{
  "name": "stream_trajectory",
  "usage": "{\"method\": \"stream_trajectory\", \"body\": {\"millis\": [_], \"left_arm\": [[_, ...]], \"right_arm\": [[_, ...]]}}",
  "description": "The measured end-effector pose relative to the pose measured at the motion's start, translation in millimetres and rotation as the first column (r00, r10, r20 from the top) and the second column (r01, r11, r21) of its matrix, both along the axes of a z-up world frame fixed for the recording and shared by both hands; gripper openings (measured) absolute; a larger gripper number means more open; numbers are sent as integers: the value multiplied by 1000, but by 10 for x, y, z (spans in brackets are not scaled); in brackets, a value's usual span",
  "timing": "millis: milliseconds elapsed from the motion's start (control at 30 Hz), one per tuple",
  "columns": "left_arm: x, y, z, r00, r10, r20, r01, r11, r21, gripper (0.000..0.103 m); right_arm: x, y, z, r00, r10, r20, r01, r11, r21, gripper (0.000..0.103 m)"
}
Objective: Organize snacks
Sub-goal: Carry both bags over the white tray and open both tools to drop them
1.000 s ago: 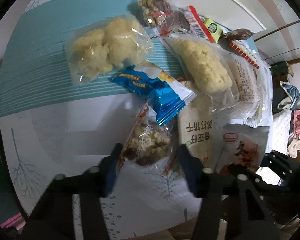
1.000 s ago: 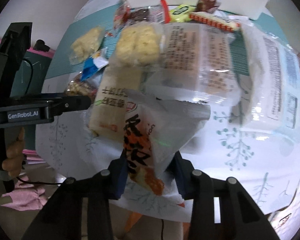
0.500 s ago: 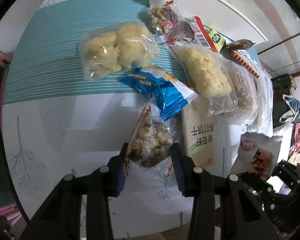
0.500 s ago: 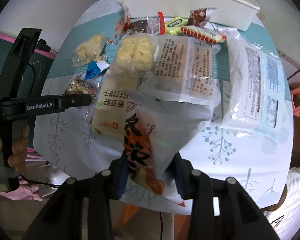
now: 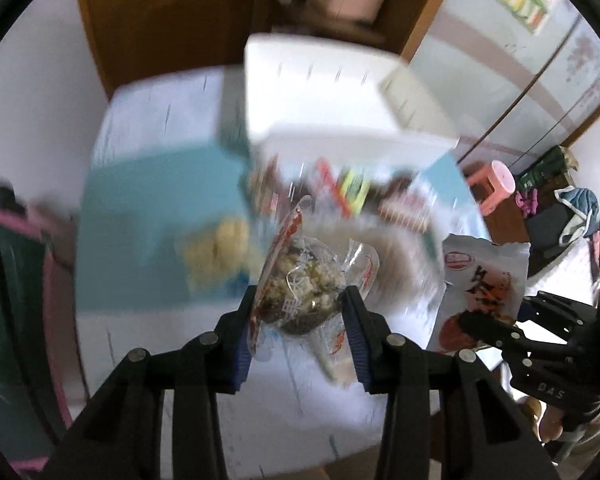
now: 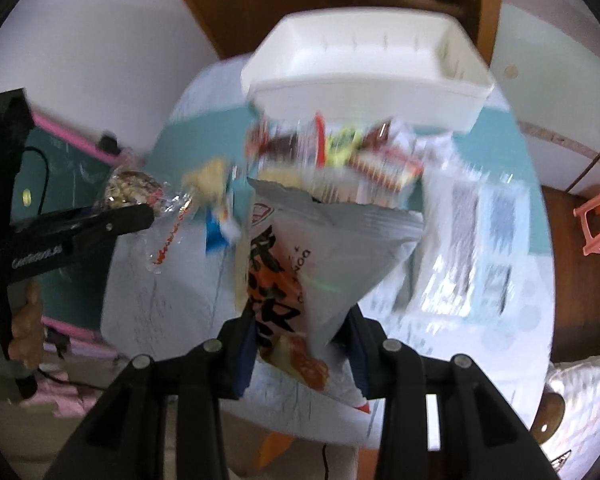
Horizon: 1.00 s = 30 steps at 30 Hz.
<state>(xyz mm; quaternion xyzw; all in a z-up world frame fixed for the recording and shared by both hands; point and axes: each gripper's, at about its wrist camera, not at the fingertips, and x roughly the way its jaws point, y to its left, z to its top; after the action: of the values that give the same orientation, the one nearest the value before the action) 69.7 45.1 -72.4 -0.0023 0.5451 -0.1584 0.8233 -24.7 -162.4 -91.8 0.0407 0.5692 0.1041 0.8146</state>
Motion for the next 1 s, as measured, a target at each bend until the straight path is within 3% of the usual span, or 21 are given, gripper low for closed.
{"method": "stream_trajectory", "body": {"millis": [167,333,500,700,733,767,833,900,933,1000], "left_arm": [[405,-339,420,992,-26,124,22,999,41,39],[855,-547,570,985,-41,166,28,996,80,40],[1465,-719,426,986,-18,164,-3,991,132,40],[1933,-788,128,990,-2,142,-26,980,196,43],[1985,-794,98,991,-1,136,-27,979,204,45],[2024,-808,65,992,-1,129,-27,977,212,60],[2093,-838,12,994,-9,108,-16,974,224,87],[2140,-868,-20,994,-6,111,-19,974,225,89],[2153,-872,-30,994,-1,112,-25,973,229,89],[2170,-862,-57,994,12,109,-38,971,234,89]], "right_arm": [[433,-199,324,992,-95,81,96,995,-1,39],[926,-402,561,969,-187,159,190,982,-7,39],[1484,-471,677,950,-237,201,249,968,-34,40],[2095,-505,573,939,-259,225,293,947,-131,43],[2132,-496,556,940,-256,227,293,945,-145,43],[2161,-481,525,942,-248,227,289,941,-173,44],[2220,-454,469,945,-233,228,283,934,-220,52],[2284,-425,415,949,-210,233,265,934,-238,76],[2271,-419,399,951,-200,235,256,938,-235,83],[2295,-416,362,954,-190,231,242,944,-224,86]]}}
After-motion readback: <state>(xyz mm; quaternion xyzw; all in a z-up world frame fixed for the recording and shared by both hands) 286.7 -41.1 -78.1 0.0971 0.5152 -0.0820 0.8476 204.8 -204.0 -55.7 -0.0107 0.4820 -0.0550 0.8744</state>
